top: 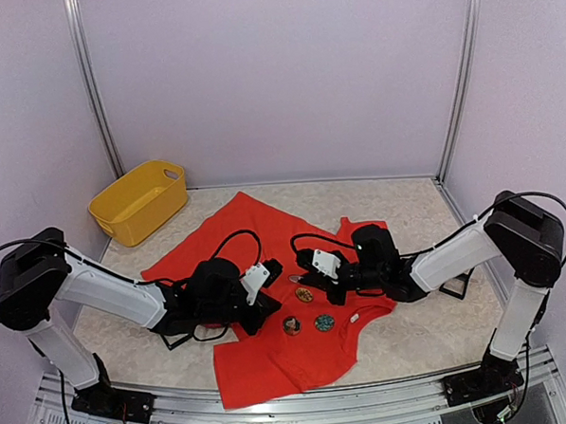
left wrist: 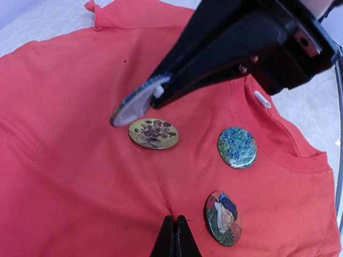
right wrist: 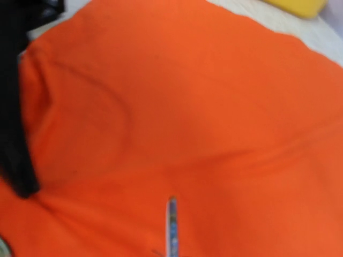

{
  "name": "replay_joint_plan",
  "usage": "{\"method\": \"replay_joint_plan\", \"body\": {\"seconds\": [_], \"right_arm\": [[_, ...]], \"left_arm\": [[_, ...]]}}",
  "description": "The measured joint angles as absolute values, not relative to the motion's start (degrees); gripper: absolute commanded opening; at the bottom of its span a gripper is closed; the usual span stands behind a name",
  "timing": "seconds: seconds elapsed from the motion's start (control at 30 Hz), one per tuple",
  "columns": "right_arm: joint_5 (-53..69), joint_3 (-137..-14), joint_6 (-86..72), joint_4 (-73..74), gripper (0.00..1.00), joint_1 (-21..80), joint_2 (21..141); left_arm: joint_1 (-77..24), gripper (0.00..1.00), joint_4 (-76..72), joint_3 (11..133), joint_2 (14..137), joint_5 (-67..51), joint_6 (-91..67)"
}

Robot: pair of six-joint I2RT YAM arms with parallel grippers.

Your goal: Pin the brooch onto the clothing

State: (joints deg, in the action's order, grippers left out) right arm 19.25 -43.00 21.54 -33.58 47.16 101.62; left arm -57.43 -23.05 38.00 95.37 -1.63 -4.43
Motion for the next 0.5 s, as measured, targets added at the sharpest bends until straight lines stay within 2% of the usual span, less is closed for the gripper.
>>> {"method": "replay_joint_plan", "body": {"seconds": [0.2,0.5], "right_arm": [[18.0,-41.7,26.9,-40.8,0.0,49.9,105.0],[9.9,-42.4,33.9,-43.9,0.0,54.4,109.8]], "left_arm": [[-56.6,0.0,-26.0,36.5,92.7,-3.0,-4.7],[-56.2,0.0,-26.6,36.0,92.1,-4.1,-4.7]]}}
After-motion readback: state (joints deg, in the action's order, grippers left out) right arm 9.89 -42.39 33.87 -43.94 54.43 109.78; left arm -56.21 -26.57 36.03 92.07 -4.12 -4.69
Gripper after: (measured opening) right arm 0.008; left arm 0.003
